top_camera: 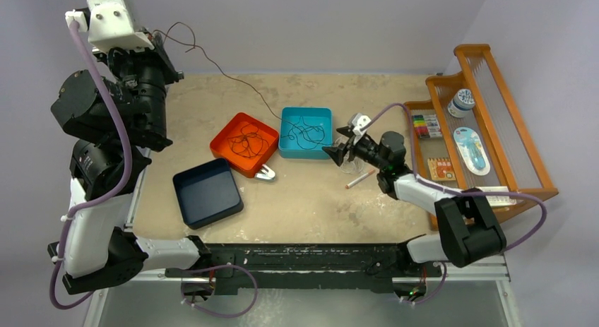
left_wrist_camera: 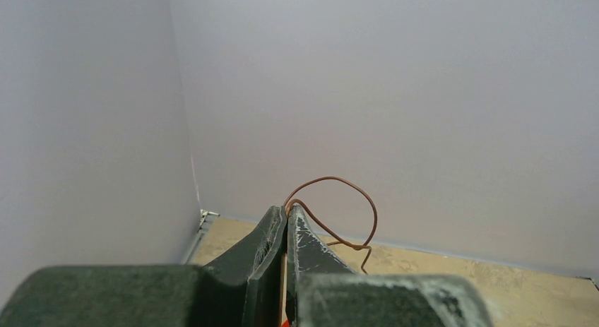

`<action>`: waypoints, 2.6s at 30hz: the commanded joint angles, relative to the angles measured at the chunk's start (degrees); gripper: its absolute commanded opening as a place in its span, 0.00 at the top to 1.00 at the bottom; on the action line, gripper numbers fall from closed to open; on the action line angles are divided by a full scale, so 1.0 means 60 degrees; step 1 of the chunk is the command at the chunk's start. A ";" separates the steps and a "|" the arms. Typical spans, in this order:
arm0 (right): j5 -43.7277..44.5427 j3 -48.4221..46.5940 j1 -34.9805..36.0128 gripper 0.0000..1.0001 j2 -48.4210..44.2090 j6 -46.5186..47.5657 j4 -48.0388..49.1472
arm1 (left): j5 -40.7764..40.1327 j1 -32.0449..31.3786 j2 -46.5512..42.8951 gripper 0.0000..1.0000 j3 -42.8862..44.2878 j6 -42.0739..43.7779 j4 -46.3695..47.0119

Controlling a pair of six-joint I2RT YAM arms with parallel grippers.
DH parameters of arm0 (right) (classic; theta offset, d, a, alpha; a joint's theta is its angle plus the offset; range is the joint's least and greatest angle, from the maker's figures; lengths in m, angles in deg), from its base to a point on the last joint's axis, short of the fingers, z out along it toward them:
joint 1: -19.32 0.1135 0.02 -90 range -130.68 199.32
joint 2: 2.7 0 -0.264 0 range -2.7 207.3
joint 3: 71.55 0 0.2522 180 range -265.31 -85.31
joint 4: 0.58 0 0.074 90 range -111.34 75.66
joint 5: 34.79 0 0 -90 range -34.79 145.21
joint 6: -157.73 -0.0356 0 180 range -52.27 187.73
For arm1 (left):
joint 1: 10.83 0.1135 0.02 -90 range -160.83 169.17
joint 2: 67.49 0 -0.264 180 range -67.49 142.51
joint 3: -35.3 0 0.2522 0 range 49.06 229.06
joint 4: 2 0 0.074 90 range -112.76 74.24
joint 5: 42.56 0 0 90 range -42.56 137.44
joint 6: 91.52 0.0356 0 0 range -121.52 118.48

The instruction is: Untangle the cables

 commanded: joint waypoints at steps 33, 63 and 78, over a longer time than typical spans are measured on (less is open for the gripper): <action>0.8794 -0.2443 0.0839 1.00 -0.2483 0.0006 -0.3946 | -0.0068 -0.0007 -0.0856 1.00 -0.2994 -0.1243 0.0760; 0.8858 -0.4618 0.0795 1.00 -0.3648 0.0295 -0.7434 | 0.6475 0.0066 0.0607 1.00 -0.5830 -0.4034 0.1487; 0.5226 -0.5194 0.0790 1.00 -0.3305 0.0302 -0.7001 | 0.5776 0.0871 0.0290 1.00 -0.6892 -0.5225 0.1360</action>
